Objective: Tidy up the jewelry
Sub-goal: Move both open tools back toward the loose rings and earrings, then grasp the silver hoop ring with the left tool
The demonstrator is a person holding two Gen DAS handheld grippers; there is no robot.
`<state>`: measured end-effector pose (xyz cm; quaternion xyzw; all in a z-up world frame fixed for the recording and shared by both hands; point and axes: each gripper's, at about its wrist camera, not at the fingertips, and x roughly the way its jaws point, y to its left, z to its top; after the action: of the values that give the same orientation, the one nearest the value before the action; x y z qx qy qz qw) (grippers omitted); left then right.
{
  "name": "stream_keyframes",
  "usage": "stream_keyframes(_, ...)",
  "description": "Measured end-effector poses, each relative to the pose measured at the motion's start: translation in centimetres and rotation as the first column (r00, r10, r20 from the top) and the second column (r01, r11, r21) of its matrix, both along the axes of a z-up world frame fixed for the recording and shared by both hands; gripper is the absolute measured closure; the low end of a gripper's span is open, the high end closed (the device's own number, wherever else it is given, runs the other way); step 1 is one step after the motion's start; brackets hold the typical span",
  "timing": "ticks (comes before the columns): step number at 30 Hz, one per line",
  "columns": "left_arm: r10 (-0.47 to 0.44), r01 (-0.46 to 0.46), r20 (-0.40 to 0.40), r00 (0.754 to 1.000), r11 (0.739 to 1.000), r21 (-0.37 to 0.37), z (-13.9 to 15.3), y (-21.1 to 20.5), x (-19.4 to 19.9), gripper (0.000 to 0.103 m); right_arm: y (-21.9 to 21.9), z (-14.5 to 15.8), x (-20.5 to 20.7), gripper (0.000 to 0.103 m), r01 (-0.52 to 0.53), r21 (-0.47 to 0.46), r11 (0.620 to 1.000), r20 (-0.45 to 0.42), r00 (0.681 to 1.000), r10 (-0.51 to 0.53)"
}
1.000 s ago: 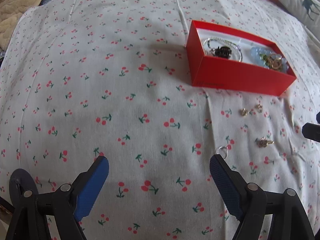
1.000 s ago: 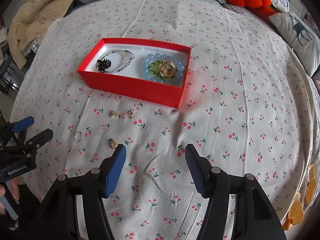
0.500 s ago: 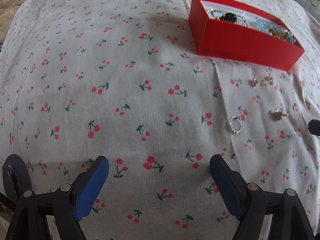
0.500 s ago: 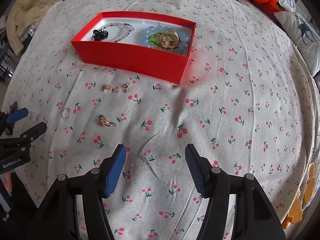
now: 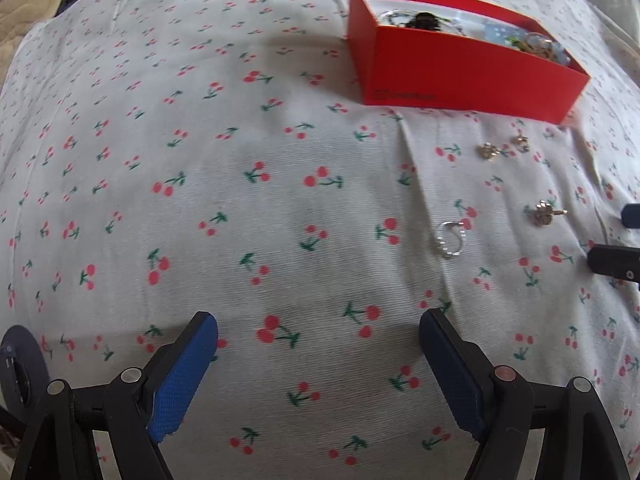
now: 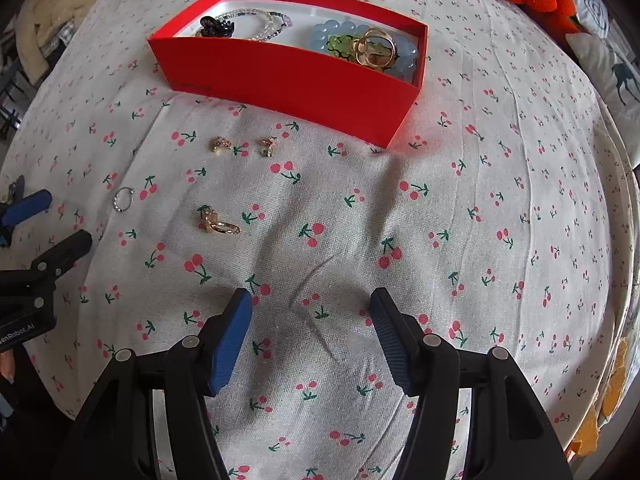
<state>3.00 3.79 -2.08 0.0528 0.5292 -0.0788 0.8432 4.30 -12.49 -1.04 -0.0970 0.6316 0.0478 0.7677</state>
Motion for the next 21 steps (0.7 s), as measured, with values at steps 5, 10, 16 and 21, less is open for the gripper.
stream_keyframes(5,-0.089,0.090,0.022,0.996,0.996,-0.029,0.0,-1.6,0.0,0.030,-0.5,-0.1,0.6,0.039,0.020,0.024,1.000,-0.013,1.000,-0.020)
stream_keyframes(10,-0.169,0.171,0.051,0.984,0.984,-0.041,-0.1,-3.1,0.2,0.042,-0.9,-0.2,0.9,0.039,0.023,0.026,0.999,-0.014,1.000,-0.022)
stream_keyframes(16,-0.215,0.219,0.082,0.973,0.975,-0.044,-0.1,-3.9,0.7,0.051,-0.8,-0.2,1.0,0.039,0.028,0.030,0.999,-0.015,0.999,-0.028)
stream_keyframes(21,-0.233,0.237,0.087,0.969,0.971,-0.033,-0.1,-4.7,1.0,0.063,-1.9,-0.1,0.8,0.039,0.031,0.033,0.999,-0.015,0.999,-0.030)
